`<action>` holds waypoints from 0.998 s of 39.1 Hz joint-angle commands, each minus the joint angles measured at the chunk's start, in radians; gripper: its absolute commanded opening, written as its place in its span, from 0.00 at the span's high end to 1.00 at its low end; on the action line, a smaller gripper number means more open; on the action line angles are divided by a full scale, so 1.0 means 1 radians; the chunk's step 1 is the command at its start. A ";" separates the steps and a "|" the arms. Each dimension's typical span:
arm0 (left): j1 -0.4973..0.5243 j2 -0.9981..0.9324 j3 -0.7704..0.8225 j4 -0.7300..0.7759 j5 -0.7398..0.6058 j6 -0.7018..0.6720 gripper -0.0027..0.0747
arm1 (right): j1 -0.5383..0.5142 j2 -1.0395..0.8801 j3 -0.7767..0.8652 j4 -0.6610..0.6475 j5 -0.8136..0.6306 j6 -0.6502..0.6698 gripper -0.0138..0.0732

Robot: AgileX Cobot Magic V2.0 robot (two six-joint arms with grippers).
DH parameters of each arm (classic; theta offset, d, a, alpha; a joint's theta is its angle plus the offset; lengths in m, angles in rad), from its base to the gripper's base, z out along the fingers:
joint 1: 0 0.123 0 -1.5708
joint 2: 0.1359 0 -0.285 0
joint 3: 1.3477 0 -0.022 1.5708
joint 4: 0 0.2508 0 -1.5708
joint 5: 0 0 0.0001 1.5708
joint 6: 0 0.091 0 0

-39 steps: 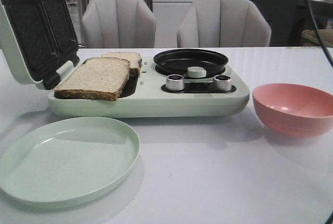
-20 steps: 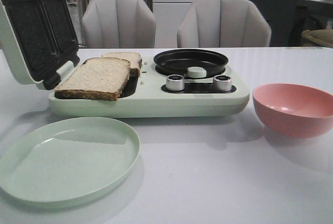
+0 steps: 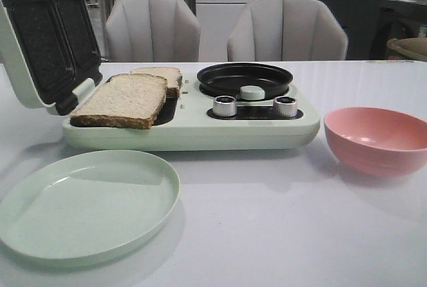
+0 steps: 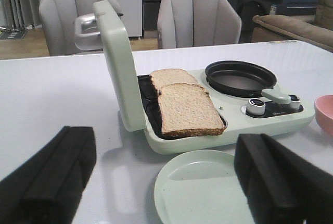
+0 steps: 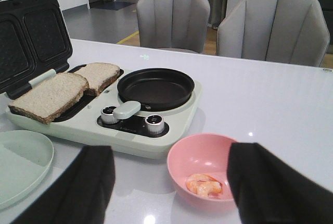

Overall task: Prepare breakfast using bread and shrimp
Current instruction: 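Withdraw the right gripper away from the sandwich maker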

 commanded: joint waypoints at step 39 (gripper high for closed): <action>0.088 0.829 -0.606 -0.194 -0.204 -0.014 0.40 | 0.003 -0.013 0.006 0.009 -0.085 0.002 0.20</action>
